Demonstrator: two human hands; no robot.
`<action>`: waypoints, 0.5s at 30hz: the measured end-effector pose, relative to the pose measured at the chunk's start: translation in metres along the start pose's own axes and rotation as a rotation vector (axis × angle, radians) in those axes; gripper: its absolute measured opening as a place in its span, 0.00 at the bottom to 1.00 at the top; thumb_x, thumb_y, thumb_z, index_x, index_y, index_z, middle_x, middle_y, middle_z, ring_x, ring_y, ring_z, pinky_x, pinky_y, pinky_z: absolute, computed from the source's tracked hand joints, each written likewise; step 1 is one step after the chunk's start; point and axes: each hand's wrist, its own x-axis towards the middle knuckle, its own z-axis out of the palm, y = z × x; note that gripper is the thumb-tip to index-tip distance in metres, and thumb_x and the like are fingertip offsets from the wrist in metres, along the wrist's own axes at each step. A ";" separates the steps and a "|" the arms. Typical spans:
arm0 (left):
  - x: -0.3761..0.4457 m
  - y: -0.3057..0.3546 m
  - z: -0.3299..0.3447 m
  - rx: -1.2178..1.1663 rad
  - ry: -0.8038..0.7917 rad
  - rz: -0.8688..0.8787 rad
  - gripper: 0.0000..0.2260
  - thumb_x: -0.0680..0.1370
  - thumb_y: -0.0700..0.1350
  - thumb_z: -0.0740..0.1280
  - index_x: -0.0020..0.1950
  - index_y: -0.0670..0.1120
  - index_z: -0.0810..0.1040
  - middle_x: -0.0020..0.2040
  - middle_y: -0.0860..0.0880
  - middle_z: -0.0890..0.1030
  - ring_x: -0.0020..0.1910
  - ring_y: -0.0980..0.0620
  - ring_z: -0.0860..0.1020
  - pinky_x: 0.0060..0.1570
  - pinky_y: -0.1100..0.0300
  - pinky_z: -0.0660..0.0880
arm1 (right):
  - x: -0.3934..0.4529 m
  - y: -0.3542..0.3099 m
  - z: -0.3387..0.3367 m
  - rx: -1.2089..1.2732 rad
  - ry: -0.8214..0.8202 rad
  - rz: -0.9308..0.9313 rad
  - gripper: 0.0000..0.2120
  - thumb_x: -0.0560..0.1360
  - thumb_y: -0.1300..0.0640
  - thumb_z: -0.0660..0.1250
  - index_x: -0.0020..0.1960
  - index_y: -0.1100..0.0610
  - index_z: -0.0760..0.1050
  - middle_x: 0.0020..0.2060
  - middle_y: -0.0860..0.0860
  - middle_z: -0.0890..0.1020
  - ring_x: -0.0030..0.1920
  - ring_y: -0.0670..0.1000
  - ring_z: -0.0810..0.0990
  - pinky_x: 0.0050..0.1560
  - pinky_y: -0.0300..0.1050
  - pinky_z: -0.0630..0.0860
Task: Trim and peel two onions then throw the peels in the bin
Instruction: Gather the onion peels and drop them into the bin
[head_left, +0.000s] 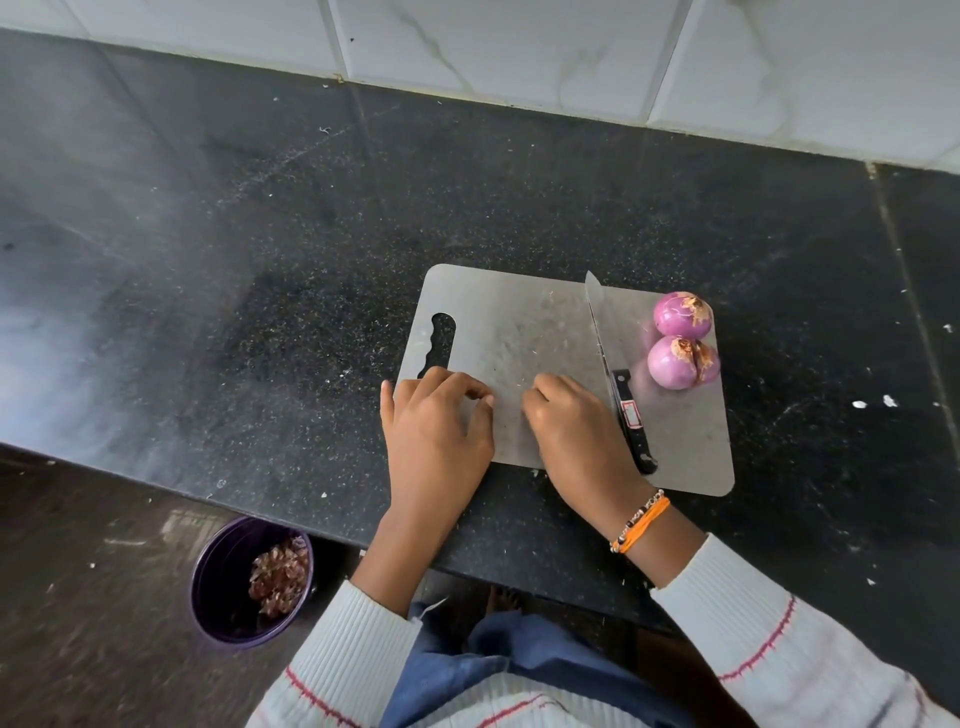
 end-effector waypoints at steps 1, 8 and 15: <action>0.000 0.000 -0.001 0.002 0.000 -0.001 0.03 0.74 0.47 0.66 0.42 0.51 0.79 0.45 0.55 0.79 0.48 0.47 0.74 0.62 0.40 0.65 | 0.003 0.001 0.001 0.028 -0.022 0.031 0.12 0.57 0.76 0.71 0.31 0.63 0.73 0.30 0.56 0.76 0.31 0.56 0.77 0.27 0.40 0.70; -0.003 0.002 -0.004 -0.031 0.001 -0.011 0.03 0.74 0.46 0.66 0.42 0.51 0.79 0.45 0.55 0.79 0.48 0.48 0.74 0.63 0.41 0.63 | 0.013 0.031 -0.016 0.442 0.057 0.471 0.06 0.71 0.66 0.69 0.42 0.59 0.83 0.40 0.52 0.85 0.37 0.45 0.78 0.35 0.27 0.68; -0.005 0.001 -0.003 -0.041 -0.003 0.003 0.03 0.74 0.45 0.66 0.42 0.51 0.79 0.44 0.54 0.79 0.46 0.47 0.74 0.61 0.40 0.65 | 0.006 0.013 0.003 0.251 -0.015 0.368 0.08 0.73 0.69 0.65 0.47 0.62 0.82 0.45 0.56 0.81 0.45 0.55 0.79 0.42 0.41 0.73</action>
